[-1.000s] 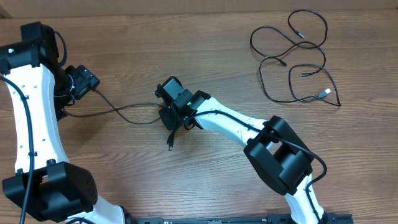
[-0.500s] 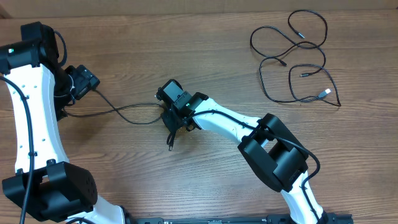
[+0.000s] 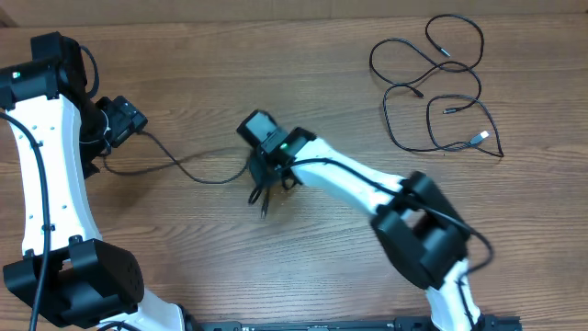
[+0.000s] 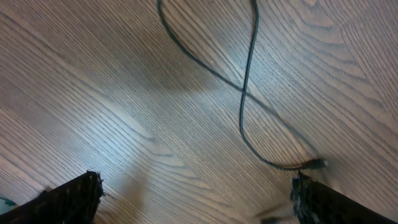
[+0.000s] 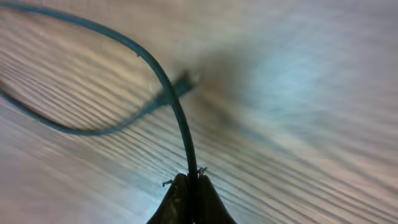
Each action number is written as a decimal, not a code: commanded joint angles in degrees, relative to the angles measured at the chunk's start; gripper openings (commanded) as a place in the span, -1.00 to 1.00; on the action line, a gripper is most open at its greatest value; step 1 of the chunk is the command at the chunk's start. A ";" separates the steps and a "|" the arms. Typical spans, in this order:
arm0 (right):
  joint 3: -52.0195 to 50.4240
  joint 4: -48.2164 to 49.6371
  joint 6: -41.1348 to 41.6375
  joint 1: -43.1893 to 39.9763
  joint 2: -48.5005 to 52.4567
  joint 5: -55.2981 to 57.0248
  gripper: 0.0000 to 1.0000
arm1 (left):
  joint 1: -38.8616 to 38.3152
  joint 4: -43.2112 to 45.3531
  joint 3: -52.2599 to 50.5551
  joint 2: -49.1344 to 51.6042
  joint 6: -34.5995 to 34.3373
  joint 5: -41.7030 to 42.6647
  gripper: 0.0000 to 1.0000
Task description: Untangle cables
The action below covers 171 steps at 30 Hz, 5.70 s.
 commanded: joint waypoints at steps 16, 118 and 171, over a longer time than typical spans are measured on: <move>3.13 -6.34 2.45 -4.15 -35.71 7.93 -0.93 | 0.22 0.02 -0.42 0.48 -0.74 0.28 0.99; 2.10 -14.32 8.41 -3.93 -23.12 -3.48 0.93 | 0.22 0.02 -0.42 0.48 -0.74 0.26 0.99; 2.10 -16.24 8.46 -8.07 -23.12 1.14 1.00 | -17.27 13.94 -0.42 8.04 0.55 9.57 1.00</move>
